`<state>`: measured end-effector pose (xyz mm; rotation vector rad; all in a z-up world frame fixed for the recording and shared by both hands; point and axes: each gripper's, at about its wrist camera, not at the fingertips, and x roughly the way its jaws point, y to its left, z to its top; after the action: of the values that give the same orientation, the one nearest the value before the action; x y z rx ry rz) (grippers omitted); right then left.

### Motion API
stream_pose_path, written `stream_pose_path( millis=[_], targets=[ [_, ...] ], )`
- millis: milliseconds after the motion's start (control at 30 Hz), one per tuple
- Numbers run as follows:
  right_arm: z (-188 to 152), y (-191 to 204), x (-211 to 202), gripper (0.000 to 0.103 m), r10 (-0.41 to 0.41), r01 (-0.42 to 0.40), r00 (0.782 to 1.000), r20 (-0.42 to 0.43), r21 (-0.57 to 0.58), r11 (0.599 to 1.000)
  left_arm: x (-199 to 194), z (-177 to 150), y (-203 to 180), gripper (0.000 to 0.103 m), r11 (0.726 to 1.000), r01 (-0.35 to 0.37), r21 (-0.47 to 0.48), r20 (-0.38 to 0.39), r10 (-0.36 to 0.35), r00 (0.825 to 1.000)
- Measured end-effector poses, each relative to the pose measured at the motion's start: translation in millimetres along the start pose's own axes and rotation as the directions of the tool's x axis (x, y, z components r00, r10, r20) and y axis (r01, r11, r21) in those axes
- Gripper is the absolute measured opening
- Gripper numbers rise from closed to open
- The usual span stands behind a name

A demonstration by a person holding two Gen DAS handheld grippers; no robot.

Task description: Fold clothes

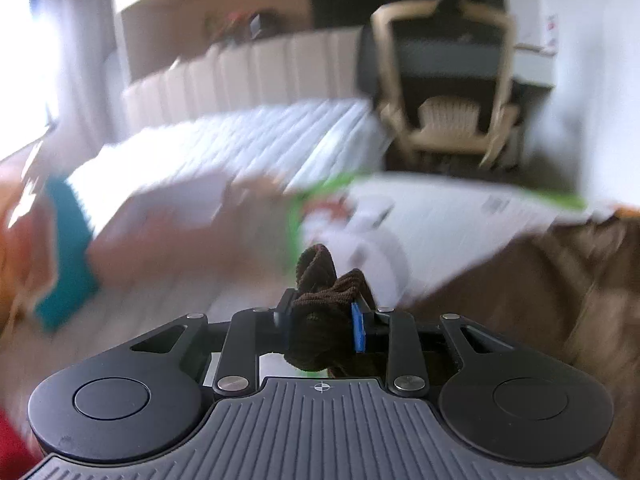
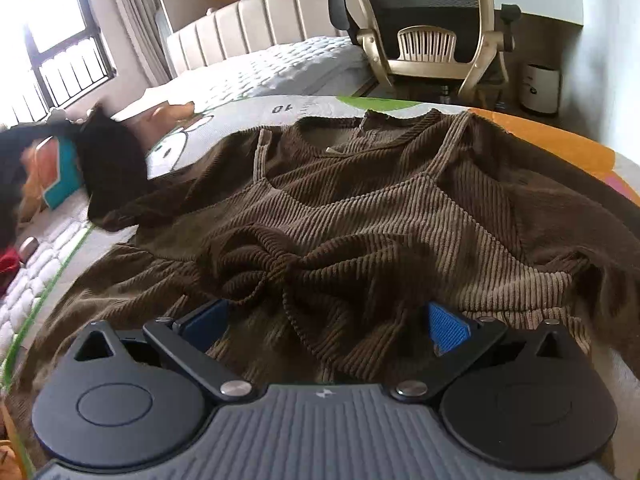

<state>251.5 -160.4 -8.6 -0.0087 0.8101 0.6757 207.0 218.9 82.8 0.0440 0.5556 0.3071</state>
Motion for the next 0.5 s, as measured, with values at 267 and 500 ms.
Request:
stream_pose_path(
  millis=[267, 500],
  targets=[
    [28.2, -0.3, -40.2, 0.103, -0.127, 0.14, 0.977, 0.172, -0.067, 0.988, 19.5, 74.8, -103.5, 0.094, 0.898, 0.441, -0.002, 0.084, -0.439, 0.895],
    [92.6, -1.2, 1.2, 0.08, -0.043, 0.045, 0.988, 0.15, -0.006, 0.999, 10.9, 37.0, -109.8, 0.097, 0.932, 0.358, 0.054, -0.027, -0.357, 0.934]
  ],
)
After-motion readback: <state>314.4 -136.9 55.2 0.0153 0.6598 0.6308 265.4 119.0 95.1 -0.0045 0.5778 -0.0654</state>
